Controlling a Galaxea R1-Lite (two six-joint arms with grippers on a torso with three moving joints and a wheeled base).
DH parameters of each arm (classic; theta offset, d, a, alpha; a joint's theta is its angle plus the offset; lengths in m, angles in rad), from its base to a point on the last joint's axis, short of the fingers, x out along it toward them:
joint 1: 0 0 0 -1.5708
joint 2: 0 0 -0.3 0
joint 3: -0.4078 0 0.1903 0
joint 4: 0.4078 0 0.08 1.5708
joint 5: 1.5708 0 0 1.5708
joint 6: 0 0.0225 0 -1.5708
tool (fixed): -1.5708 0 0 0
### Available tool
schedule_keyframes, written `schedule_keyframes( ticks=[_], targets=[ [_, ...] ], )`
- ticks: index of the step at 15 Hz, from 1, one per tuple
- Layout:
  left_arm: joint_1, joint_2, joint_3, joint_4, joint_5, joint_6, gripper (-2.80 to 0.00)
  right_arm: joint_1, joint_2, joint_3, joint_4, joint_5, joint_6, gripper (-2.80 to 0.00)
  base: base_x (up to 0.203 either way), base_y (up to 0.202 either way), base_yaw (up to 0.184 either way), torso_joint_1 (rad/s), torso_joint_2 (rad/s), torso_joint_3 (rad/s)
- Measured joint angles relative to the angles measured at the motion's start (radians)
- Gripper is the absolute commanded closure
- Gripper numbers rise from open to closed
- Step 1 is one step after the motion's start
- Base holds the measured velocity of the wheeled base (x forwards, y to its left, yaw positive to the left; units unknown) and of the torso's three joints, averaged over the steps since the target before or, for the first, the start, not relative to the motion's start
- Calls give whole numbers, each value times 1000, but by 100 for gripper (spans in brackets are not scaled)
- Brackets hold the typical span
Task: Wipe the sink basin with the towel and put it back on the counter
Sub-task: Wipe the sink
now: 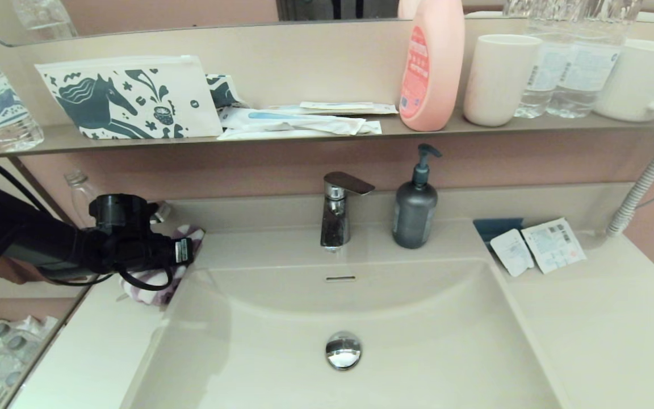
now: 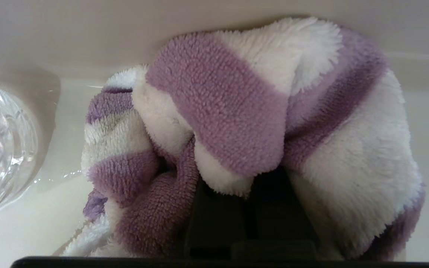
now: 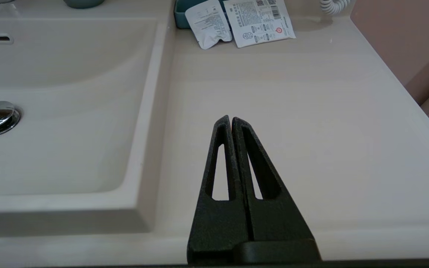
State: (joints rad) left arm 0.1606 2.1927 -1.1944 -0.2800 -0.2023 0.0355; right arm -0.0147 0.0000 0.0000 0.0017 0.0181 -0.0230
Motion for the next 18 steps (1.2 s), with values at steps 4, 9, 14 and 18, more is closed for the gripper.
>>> schedule_keyframes(
  ticks=[4,9,14,18],
  targets=[
    [1,-92,151,26,10,9,0,0,0,0,0,0,0,0,0,0,0,0,0,0],
    [49,-274,429,104,7,52,0,0,0,0,0,0,0,0,0,0,0,0,0,0],
    [96,-441,672,111,2,63,0,0,0,0,0,0,0,0,0,0,0,0,0,0],
    [118,-534,707,129,-13,59,0,0,0,0,0,0,0,0,0,0,0,0,0,0]
  ],
)
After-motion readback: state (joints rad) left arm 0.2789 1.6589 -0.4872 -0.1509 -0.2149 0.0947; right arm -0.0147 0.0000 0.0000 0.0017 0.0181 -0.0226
